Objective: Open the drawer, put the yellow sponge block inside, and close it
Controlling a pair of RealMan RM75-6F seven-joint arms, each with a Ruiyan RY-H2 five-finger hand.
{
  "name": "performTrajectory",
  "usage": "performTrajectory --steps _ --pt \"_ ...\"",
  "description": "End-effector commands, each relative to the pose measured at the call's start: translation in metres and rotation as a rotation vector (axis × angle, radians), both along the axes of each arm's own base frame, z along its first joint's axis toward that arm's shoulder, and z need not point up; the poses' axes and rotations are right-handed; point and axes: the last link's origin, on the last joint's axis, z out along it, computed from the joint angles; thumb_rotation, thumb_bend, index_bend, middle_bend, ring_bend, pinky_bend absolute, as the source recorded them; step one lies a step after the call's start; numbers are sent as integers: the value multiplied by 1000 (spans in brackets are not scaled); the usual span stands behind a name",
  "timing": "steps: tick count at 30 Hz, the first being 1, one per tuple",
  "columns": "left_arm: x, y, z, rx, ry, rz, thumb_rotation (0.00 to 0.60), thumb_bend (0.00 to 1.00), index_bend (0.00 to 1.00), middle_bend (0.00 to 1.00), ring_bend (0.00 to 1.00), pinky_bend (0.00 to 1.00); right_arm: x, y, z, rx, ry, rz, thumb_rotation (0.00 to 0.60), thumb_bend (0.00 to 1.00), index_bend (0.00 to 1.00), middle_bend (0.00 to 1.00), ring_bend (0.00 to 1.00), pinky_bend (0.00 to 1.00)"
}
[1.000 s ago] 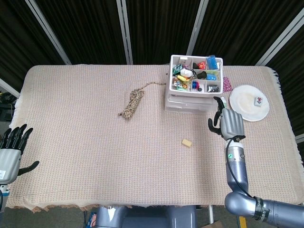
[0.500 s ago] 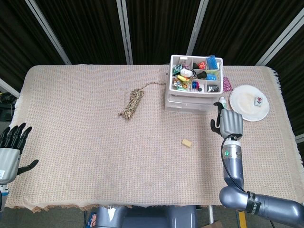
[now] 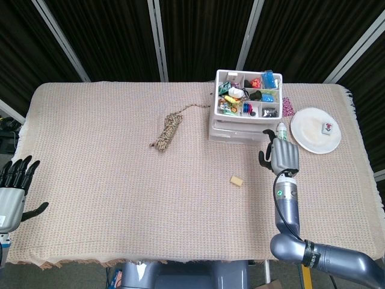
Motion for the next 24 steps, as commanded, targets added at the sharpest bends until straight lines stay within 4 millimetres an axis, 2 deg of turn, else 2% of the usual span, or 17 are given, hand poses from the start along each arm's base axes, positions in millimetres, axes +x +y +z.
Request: performTrajectory --steps 1,10,18,24 --pt "0 0 0 -3 -1 1 600 149 34 0 0 0 3 -4 -5 2 -3 2 600 393 225 696 693 748" --pt "-1 0 0 -9 -12 9 600 149 34 0 0 0 5 -10 -13 -16 2 10 600 392 231 696 693 748" --pt "-1 0 1 -12 -17 13 600 149 33 0 0 0 4 -12 -21 -18 11 7 600 392 419 700 695 748" --pt "-1 0 1 -13 -20 14 600 149 36 0 0 0 6 -11 -21 -36 1 21 600 393 456 701 697 748"
